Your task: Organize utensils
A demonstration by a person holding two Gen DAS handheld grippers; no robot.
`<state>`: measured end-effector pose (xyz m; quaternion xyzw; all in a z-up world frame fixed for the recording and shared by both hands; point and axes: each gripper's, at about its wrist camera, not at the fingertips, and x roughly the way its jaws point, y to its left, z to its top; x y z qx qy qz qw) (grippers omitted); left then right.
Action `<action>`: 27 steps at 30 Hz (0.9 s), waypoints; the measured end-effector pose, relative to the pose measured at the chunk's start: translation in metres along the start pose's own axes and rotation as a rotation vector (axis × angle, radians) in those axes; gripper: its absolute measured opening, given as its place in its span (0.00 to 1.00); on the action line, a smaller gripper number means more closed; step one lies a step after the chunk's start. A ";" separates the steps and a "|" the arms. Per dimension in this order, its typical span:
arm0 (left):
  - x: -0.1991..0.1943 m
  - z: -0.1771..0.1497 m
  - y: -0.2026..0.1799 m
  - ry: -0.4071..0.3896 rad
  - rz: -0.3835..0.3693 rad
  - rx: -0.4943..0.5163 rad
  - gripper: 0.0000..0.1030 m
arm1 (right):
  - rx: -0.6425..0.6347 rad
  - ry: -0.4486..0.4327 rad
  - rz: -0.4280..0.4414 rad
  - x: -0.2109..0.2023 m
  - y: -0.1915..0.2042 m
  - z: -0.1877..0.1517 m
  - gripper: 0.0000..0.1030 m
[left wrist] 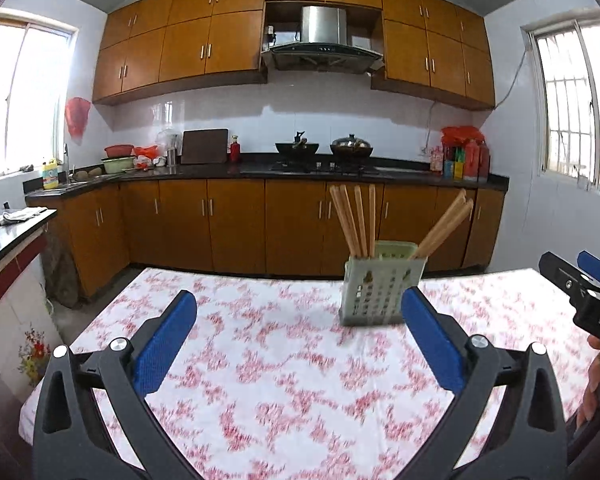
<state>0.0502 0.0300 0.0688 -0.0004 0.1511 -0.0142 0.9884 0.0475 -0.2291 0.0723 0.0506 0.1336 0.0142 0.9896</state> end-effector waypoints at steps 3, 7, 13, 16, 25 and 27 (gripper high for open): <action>-0.003 -0.016 0.000 0.020 0.000 0.004 0.98 | 0.009 0.021 0.002 -0.003 -0.001 -0.016 0.96; -0.006 -0.031 0.000 0.032 -0.005 0.004 0.98 | -0.049 0.007 -0.008 -0.012 0.009 -0.031 0.96; -0.010 -0.053 -0.003 0.042 0.019 0.038 0.98 | -0.098 -0.012 -0.027 -0.020 0.017 -0.054 0.96; -0.012 -0.061 -0.002 0.048 0.026 0.039 0.98 | -0.082 0.004 -0.024 -0.019 0.015 -0.064 0.96; -0.007 -0.081 0.001 0.093 0.014 0.021 0.98 | -0.084 0.031 -0.025 -0.014 0.011 -0.084 0.96; -0.006 -0.083 0.003 0.099 0.014 0.012 0.98 | -0.081 0.035 -0.026 -0.014 0.010 -0.086 0.96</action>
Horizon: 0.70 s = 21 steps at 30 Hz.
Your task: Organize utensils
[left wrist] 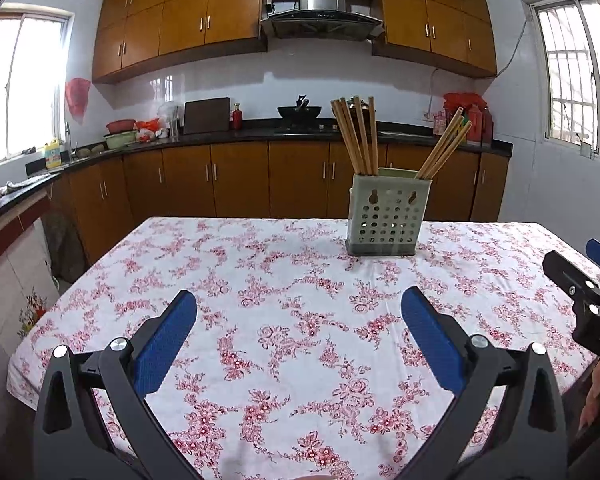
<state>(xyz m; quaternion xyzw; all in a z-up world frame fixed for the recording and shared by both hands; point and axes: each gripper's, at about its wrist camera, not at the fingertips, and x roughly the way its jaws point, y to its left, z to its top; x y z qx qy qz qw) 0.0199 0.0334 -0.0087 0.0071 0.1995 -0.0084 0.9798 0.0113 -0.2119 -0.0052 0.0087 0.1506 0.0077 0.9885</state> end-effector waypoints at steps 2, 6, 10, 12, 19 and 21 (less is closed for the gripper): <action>0.000 -0.002 0.001 0.000 0.000 -0.006 0.98 | 0.002 0.005 0.000 0.001 -0.001 -0.001 0.96; 0.000 -0.001 0.002 -0.005 0.003 -0.010 0.98 | 0.000 0.007 0.002 0.001 0.000 -0.002 0.96; -0.001 -0.001 -0.001 -0.009 -0.001 -0.006 0.98 | -0.003 0.009 0.003 0.002 0.001 -0.002 0.96; -0.002 -0.001 -0.002 -0.009 -0.004 -0.004 0.98 | -0.004 0.011 0.003 0.002 0.001 -0.003 0.96; 0.000 -0.003 -0.004 0.003 -0.011 -0.004 0.98 | -0.003 0.024 0.003 0.004 0.001 -0.005 0.96; 0.000 -0.003 -0.005 0.006 -0.013 -0.006 0.98 | -0.002 0.028 0.002 0.005 0.001 -0.005 0.96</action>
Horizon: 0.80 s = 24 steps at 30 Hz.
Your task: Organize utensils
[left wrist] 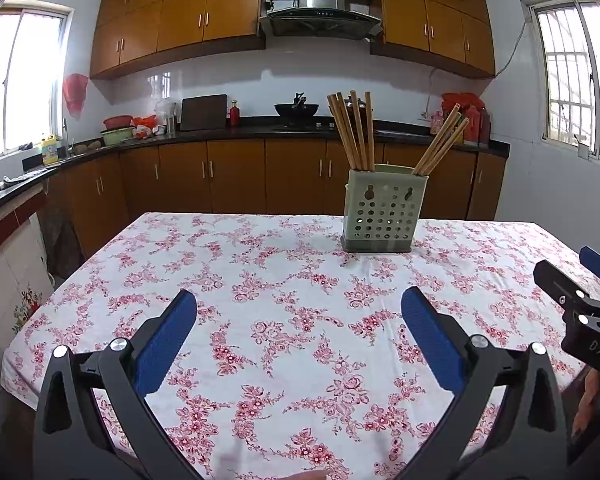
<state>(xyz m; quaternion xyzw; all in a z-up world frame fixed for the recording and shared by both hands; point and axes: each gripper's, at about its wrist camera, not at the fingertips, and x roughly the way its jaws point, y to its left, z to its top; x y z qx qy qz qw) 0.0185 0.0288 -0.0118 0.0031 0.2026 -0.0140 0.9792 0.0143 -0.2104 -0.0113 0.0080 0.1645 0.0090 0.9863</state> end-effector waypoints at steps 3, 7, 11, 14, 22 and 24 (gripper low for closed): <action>0.000 0.000 -0.001 0.002 0.000 0.001 0.98 | 0.000 0.000 0.001 0.000 -0.001 -0.001 0.96; 0.001 0.000 -0.002 0.005 0.000 0.004 0.98 | 0.000 0.001 0.000 0.000 -0.001 -0.001 0.96; 0.001 0.000 -0.003 0.007 -0.003 0.004 0.98 | 0.001 0.002 0.000 0.000 -0.001 -0.001 0.96; 0.002 0.000 -0.003 0.008 -0.004 0.004 0.98 | 0.003 0.004 -0.001 0.000 -0.001 -0.002 0.96; 0.001 0.000 -0.003 0.008 -0.003 0.004 0.98 | 0.011 0.008 -0.003 0.002 -0.003 -0.003 0.96; 0.001 0.000 -0.004 0.009 -0.003 0.004 0.98 | 0.011 0.007 -0.002 0.002 -0.003 -0.004 0.96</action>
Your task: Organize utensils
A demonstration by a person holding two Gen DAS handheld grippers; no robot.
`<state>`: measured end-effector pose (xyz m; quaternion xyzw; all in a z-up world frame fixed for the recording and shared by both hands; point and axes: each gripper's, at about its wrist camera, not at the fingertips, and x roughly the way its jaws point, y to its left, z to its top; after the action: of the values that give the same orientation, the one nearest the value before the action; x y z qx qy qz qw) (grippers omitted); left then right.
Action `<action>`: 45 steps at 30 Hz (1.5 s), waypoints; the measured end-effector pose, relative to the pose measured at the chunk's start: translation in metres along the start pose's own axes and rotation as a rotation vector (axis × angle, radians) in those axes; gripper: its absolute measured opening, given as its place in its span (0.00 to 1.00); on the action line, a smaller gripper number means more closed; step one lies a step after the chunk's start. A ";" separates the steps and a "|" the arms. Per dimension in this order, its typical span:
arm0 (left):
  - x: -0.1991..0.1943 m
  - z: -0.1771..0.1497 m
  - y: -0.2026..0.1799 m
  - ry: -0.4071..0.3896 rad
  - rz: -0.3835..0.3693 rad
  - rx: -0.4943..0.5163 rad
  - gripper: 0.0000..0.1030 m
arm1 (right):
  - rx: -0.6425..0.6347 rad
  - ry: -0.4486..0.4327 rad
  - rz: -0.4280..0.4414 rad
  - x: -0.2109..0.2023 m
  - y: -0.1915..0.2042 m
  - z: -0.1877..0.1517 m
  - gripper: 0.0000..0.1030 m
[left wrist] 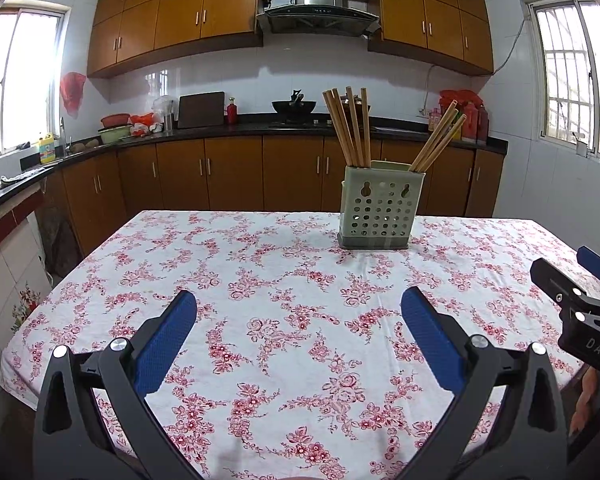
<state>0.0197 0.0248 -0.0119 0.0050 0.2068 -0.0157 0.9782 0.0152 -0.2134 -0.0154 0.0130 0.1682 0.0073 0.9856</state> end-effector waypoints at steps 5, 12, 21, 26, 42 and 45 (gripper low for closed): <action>0.000 0.000 0.000 0.000 -0.003 0.001 0.98 | 0.000 0.001 0.000 0.000 0.000 0.000 0.96; 0.000 0.000 0.000 0.001 -0.003 0.000 0.98 | 0.000 0.002 0.000 0.000 0.000 0.000 0.96; 0.000 -0.001 0.000 0.007 -0.003 -0.002 0.98 | 0.001 0.002 0.001 0.001 0.000 0.000 0.96; 0.000 -0.002 0.000 0.007 -0.006 -0.003 0.98 | 0.001 0.002 0.001 0.001 0.000 0.000 0.96; 0.001 -0.002 0.001 0.010 -0.006 -0.006 0.98 | 0.002 0.003 0.002 0.000 0.000 0.001 0.96; 0.001 -0.002 0.000 0.010 -0.006 -0.005 0.98 | 0.001 0.004 0.001 0.000 0.000 0.001 0.96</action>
<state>0.0194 0.0250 -0.0141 0.0020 0.2119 -0.0183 0.9771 0.0160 -0.2134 -0.0143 0.0137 0.1700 0.0077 0.9853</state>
